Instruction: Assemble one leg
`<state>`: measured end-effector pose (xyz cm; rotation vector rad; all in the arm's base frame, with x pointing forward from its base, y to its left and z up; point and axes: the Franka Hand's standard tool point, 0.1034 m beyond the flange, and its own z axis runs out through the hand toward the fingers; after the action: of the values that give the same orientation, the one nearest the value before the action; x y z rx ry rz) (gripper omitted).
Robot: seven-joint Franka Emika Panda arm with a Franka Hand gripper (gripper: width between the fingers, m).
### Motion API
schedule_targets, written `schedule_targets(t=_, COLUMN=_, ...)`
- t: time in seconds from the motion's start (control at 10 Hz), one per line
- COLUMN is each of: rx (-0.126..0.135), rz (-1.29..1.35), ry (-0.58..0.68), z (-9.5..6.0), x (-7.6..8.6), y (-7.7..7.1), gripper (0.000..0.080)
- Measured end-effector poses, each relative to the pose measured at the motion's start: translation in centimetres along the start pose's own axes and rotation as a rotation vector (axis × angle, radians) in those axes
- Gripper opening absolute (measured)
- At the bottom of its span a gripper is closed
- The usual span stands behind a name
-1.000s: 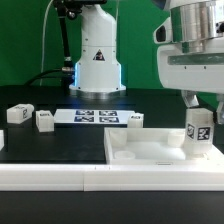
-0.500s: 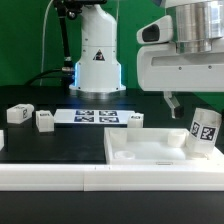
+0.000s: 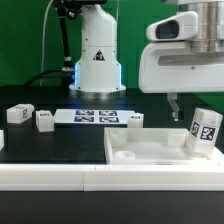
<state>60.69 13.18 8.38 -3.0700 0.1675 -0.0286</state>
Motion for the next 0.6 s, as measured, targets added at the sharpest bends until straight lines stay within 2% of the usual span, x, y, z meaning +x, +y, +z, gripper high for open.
schedule_targets(t=0.3, rx=0.001, rz=-0.142, ry=0.000, z=0.02, x=0.06, y=0.07, gripper=0.0649)
schedule_targets(t=0.5, rx=0.001, rz=-0.142, ry=0.000, z=0.02, x=0.06, y=0.07, gripper=0.0395)
schedule_targets(t=0.6, rx=0.000, rz=-0.141, ry=0.001, z=0.01, x=0.09, y=0.14, gripper=0.0310)
